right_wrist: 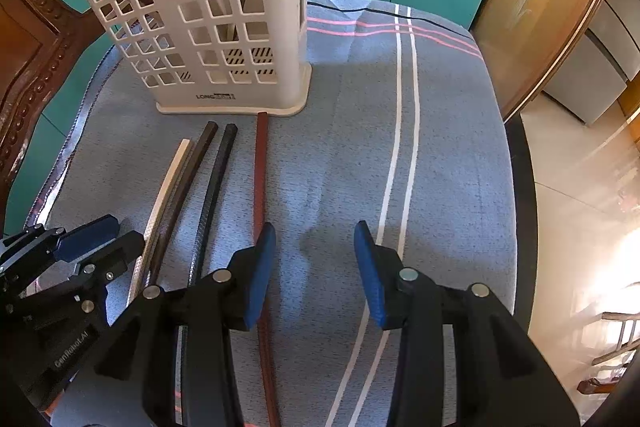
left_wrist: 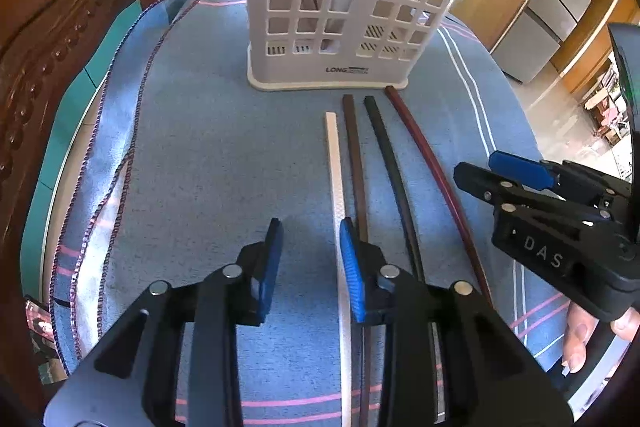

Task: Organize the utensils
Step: 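Move both tools back down to the remaining chopsticks on the cloth, then grasp a dark red chopstick with the right tool and lift it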

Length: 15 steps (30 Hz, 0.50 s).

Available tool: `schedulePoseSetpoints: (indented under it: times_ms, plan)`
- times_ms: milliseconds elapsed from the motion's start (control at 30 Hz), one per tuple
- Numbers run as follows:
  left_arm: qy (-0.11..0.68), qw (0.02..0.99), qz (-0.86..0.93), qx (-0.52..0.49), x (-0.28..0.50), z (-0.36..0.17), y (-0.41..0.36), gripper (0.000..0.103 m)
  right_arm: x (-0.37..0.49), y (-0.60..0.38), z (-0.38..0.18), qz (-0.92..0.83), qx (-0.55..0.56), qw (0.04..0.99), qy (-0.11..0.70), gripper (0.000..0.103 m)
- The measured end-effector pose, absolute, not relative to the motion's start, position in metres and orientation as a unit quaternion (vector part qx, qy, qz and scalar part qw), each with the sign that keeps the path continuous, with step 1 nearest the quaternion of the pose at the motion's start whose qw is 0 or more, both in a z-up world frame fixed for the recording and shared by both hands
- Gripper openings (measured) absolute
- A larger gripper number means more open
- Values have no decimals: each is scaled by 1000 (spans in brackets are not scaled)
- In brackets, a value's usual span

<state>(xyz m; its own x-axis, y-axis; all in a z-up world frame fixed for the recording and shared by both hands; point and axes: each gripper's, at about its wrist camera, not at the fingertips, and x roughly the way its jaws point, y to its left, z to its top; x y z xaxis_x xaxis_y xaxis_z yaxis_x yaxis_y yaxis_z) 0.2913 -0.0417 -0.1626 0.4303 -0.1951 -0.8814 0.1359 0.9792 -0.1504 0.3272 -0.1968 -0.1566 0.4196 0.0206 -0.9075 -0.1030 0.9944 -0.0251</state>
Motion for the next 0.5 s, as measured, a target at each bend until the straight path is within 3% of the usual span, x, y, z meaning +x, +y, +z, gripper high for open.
schedulePoseSetpoints:
  times_ms: [333, 367, 433, 500]
  plan:
    - [518, 851, -80, 27, 285, -166, -63, 36, 325, -184, -168, 34, -61, 837, 542, 41]
    - [518, 851, -78, 27, 285, -166, -63, 34, 325, -183, -168, 34, -63, 838, 540, 41]
    - [520, 851, -67, 25, 285, -165, -61, 19, 323, -182, -169, 35, -67, 839, 539, 41]
    - [522, 851, -60, 14, 286, -165, -54, 16, 322, -182, -169, 35, -66, 839, 539, 41]
